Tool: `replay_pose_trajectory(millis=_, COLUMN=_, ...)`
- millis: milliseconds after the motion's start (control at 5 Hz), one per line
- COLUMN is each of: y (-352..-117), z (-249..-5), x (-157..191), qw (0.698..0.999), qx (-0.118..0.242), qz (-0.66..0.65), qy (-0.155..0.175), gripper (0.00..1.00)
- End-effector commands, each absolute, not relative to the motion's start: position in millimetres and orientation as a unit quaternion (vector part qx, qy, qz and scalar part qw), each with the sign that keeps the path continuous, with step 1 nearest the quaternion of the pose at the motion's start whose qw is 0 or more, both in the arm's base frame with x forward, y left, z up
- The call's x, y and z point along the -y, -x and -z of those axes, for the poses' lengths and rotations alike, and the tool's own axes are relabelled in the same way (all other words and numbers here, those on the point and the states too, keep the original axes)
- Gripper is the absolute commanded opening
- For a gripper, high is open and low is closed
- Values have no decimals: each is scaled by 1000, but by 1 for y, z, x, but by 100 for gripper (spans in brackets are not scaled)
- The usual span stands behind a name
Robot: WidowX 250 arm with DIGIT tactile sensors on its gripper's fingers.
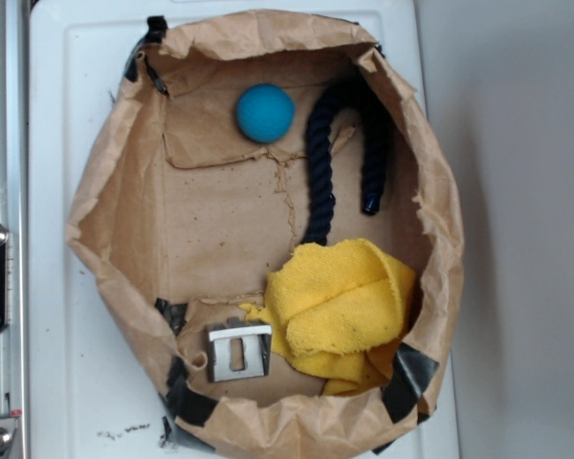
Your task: Grab the blue rope.
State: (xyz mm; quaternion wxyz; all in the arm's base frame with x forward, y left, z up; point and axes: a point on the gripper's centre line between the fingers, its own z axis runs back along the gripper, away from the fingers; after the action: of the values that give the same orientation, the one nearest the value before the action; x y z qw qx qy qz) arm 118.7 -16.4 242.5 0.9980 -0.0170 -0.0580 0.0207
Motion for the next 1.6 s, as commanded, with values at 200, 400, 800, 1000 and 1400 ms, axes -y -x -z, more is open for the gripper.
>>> replay_pose_trajectory(millis=200, y=-145, z=-234, x=8, qw=996, qx=47, qz=-81, qy=4, gripper=100)
replay_pose_trajectory(millis=400, y=-178, z=-230, x=-6, qw=991, qx=46, qz=-123, qy=-13, gripper=100)
replay_pose_trajectory(millis=800, y=-227, z=-212, x=-51, qw=993, qx=92, qz=-70, qy=32, gripper=100)
replay_pose_trajectory(millis=1000, y=-252, z=-198, x=-61, qw=991, qx=100, qz=-68, qy=51, gripper=100)
replay_pose_trajectory(millis=1400, y=-282, z=-179, x=-59, qw=985, qx=113, qz=-98, qy=80, gripper=100)
